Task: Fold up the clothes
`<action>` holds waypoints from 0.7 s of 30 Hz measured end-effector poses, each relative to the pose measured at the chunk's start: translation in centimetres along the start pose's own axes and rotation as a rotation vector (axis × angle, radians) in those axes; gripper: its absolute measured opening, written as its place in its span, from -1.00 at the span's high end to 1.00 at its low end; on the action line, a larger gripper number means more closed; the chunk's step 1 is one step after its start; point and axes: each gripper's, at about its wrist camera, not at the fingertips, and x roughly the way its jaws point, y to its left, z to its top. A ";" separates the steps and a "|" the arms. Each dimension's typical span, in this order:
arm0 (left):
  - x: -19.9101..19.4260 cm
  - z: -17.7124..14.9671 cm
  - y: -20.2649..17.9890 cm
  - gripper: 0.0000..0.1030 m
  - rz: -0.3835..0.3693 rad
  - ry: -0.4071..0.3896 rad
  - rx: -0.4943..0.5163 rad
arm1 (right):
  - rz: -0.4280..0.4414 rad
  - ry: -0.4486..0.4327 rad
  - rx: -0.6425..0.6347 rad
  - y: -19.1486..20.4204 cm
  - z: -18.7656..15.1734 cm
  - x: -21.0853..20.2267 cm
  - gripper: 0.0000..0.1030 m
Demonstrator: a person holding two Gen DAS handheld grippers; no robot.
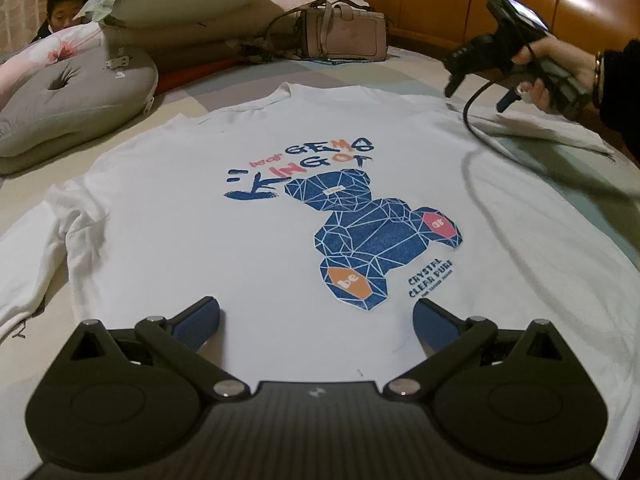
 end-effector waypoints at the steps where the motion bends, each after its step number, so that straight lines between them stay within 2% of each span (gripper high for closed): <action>1: 0.0 0.0 0.0 -0.99 0.001 0.000 0.002 | -0.005 0.016 -0.001 0.9 -0.1 0.5 -0.96; 2: 0.0 0.0 0.0 -0.99 0.001 -0.001 0.004 | -0.023 0.035 -0.008 1.6 -0.1 1.2 -1.00; 5: 0.0 -0.1 0.2 -0.99 -0.006 -0.004 0.002 | -0.115 -0.045 -0.072 3.4 0.2 3.0 -1.00; 8: 0.0 -0.2 0.2 -0.99 -0.007 -0.005 0.005 | -0.092 -0.070 -0.029 2.7 1.9 3.8 -1.00; 11: -0.1 -0.2 0.1 -0.99 -0.005 -0.005 0.008 | -0.013 -0.093 -0.066 1.8 2.5 2.7 -1.00; 14: -0.1 -0.2 0.1 -0.99 -0.003 -0.004 0.008 | 0.096 -0.104 -0.136 0.9 0.3 -0.1 -1.00; 17: -0.1 -0.2 0.1 -0.99 -0.001 -0.004 0.009 | 0.141 -0.137 -0.290 1.1 -3.2 -1.0 -1.00; 20: -0.1 -0.2 0.1 -0.99 -0.001 -0.005 0.009 | 0.108 -0.192 -0.423 0.1 -6.6 -0.7 -1.00; 21: -0.1 -0.2 0.1 -0.99 -0.001 -0.005 0.009 | 0.120 -0.209 -0.406 -1.1 -7.0 -0.9 -1.00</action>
